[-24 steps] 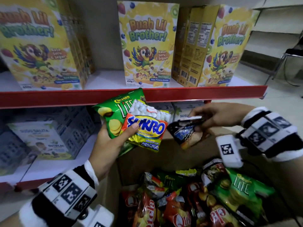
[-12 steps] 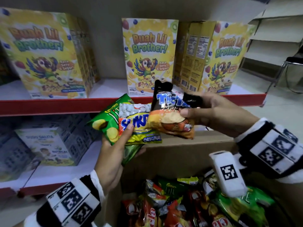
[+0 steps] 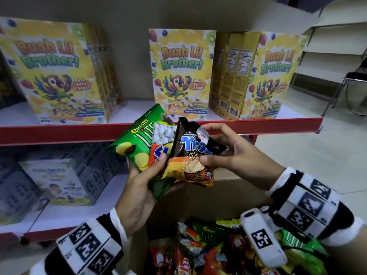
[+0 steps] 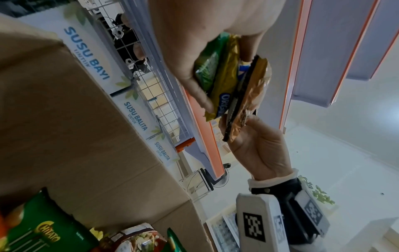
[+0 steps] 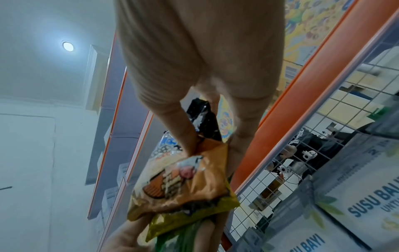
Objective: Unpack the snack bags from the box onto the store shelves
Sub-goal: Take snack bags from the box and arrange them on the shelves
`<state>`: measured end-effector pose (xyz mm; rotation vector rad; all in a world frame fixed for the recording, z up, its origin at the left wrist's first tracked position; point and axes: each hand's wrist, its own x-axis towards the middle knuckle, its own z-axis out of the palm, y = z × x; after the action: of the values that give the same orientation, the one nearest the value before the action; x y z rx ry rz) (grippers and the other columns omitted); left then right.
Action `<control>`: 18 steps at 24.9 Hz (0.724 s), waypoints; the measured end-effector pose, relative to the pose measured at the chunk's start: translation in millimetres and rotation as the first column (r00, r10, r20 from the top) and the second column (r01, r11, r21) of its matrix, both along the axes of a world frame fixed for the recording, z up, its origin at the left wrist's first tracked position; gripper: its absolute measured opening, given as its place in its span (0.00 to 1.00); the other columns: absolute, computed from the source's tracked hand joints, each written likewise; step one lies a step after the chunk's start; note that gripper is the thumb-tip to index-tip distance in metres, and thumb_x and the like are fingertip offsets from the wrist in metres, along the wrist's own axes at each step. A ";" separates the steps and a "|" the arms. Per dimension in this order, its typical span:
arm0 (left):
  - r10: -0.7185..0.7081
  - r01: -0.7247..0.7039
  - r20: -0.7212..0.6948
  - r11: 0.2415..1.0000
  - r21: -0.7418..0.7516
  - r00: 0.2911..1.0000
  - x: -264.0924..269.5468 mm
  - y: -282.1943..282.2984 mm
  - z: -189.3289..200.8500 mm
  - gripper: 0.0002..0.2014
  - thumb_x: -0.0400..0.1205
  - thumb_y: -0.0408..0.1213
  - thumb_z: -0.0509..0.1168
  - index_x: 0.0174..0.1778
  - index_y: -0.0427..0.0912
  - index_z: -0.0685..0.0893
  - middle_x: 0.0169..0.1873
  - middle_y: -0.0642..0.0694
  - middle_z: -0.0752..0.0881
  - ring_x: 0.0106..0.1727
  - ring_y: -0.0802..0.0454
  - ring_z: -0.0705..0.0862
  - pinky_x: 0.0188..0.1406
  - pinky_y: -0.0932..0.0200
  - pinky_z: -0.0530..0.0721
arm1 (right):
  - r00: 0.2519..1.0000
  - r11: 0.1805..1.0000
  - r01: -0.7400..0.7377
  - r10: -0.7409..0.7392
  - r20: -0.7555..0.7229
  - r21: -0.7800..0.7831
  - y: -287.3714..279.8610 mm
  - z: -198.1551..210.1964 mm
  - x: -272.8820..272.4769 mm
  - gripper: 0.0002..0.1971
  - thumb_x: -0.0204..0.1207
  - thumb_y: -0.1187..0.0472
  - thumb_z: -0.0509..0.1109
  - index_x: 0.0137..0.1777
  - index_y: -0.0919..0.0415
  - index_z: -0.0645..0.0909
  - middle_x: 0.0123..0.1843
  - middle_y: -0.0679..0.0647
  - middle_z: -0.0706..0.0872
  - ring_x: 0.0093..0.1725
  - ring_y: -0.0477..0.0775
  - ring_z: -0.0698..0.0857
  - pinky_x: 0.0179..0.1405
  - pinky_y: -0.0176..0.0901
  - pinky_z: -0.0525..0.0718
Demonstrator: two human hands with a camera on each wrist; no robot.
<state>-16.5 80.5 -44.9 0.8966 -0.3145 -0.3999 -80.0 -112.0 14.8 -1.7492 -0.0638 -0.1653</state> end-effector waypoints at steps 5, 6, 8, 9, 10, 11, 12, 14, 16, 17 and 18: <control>-0.130 0.125 0.047 0.987 0.097 0.990 2.0 3.9 1.9 0.32 0.70 0.30 0.74 0.69 0.53 0.73 0.59 0.43 0.88 0.52 0.37 0.90 0.40 0.35 0.87 | 0.996 0.999 0.038 -0.038 0.076 0.006 -6.9 1.4 0.5 0.22 0.71 0.74 0.72 0.61 0.51 0.78 0.56 0.52 0.86 0.51 0.41 0.88 0.47 0.32 0.85; -0.141 0.134 0.051 0.984 0.113 0.989 1.7 3.7 1.0 0.30 0.72 0.34 0.75 0.69 0.54 0.73 0.59 0.44 0.88 0.52 0.37 0.90 0.39 0.34 0.88 | 0.996 1.000 0.022 -0.020 0.086 -0.016 -7.4 1.2 0.3 0.22 0.72 0.74 0.72 0.61 0.52 0.78 0.56 0.51 0.86 0.51 0.40 0.87 0.48 0.32 0.85; -0.126 0.122 0.032 0.986 0.117 0.991 1.9 1.7 -1.0 0.27 0.71 0.40 0.73 0.66 0.53 0.75 0.57 0.45 0.89 0.50 0.39 0.90 0.36 0.37 0.88 | 0.996 0.998 -0.019 0.024 0.090 -0.053 -8.4 1.4 -0.5 0.22 0.71 0.72 0.72 0.63 0.52 0.78 0.57 0.51 0.87 0.54 0.42 0.87 0.50 0.33 0.85; -0.120 0.117 0.017 0.987 0.113 0.993 2.8 0.7 -1.5 0.25 0.70 0.42 0.71 0.65 0.52 0.77 0.55 0.44 0.90 0.49 0.39 0.91 0.35 0.38 0.88 | 0.995 0.999 -0.024 0.027 0.094 -0.037 -9.7 2.3 -0.4 0.22 0.70 0.70 0.72 0.63 0.53 0.78 0.57 0.51 0.87 0.54 0.43 0.87 0.48 0.34 0.85; -0.118 0.117 0.008 0.987 0.111 0.993 3.7 0.8 -1.7 0.23 0.70 0.43 0.69 0.63 0.50 0.79 0.53 0.42 0.90 0.48 0.39 0.91 0.34 0.40 0.88 | 0.995 1.000 -0.014 0.012 0.102 0.013 -11.8 3.5 0.3 0.21 0.68 0.68 0.72 0.62 0.54 0.79 0.55 0.50 0.88 0.52 0.44 0.88 0.46 0.35 0.85; -0.115 0.113 0.008 0.987 0.112 0.993 5.0 1.0 -1.5 0.21 0.71 0.43 0.69 0.61 0.49 0.81 0.52 0.41 0.91 0.47 0.39 0.91 0.33 0.40 0.88 | 0.994 0.996 0.001 -0.011 0.109 0.090 -14.6 5.3 1.3 0.20 0.66 0.67 0.72 0.59 0.56 0.80 0.51 0.50 0.89 0.49 0.46 0.88 0.45 0.36 0.86; -0.107 0.105 0.011 0.988 0.116 0.994 5.9 1.4 -1.5 0.19 0.71 0.44 0.68 0.59 0.49 0.82 0.51 0.40 0.91 0.47 0.39 0.91 0.33 0.41 0.88 | 0.994 0.985 0.007 -0.026 0.111 0.174 -17.6 6.8 2.3 0.19 0.64 0.66 0.72 0.57 0.57 0.81 0.48 0.50 0.90 0.47 0.48 0.88 0.45 0.37 0.87; -0.091 0.088 0.011 0.987 0.131 0.996 6.0 0.8 -2.8 0.21 0.72 0.44 0.68 0.62 0.48 0.80 0.52 0.40 0.91 0.48 0.38 0.91 0.33 0.41 0.88 | 0.995 0.962 -0.018 -0.010 0.101 0.272 -21.1 7.1 3.5 0.17 0.62 0.65 0.72 0.53 0.58 0.84 0.43 0.49 0.91 0.44 0.46 0.89 0.42 0.36 0.87; -0.090 0.088 0.004 0.986 0.141 0.996 3.8 -0.7 -3.5 0.25 0.71 0.44 0.69 0.66 0.48 0.76 0.54 0.41 0.90 0.48 0.38 0.91 0.34 0.41 0.88 | 0.997 0.969 -0.054 0.038 0.069 0.241 -17.6 2.2 3.9 0.17 0.62 0.64 0.73 0.52 0.55 0.85 0.43 0.46 0.91 0.43 0.44 0.89 0.40 0.35 0.87; -0.094 0.092 0.005 0.986 0.141 0.996 2.8 -1.5 -3.5 0.27 0.70 0.44 0.69 0.67 0.49 0.75 0.55 0.41 0.90 0.48 0.38 0.91 0.34 0.40 0.88 | 0.997 0.974 -0.065 0.054 0.054 0.218 -14.5 -1.6 4.1 0.17 0.62 0.63 0.74 0.52 0.55 0.85 0.43 0.46 0.91 0.44 0.45 0.89 0.41 0.35 0.87; -0.097 0.094 0.010 0.986 0.141 0.995 2.1 -1.3 -3.5 0.28 0.69 0.45 0.70 0.67 0.49 0.75 0.55 0.42 0.90 0.48 0.38 0.91 0.34 0.40 0.88 | 0.997 0.976 -0.068 0.059 0.047 0.205 -11.8 -4.8 4.7 0.16 0.62 0.63 0.74 0.51 0.56 0.85 0.42 0.47 0.91 0.43 0.45 0.89 0.42 0.35 0.87</control>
<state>-14.4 79.2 -48.3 1.0255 -0.3490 -0.5080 -75.2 -123.8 10.0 -1.5342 -0.1275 -0.1549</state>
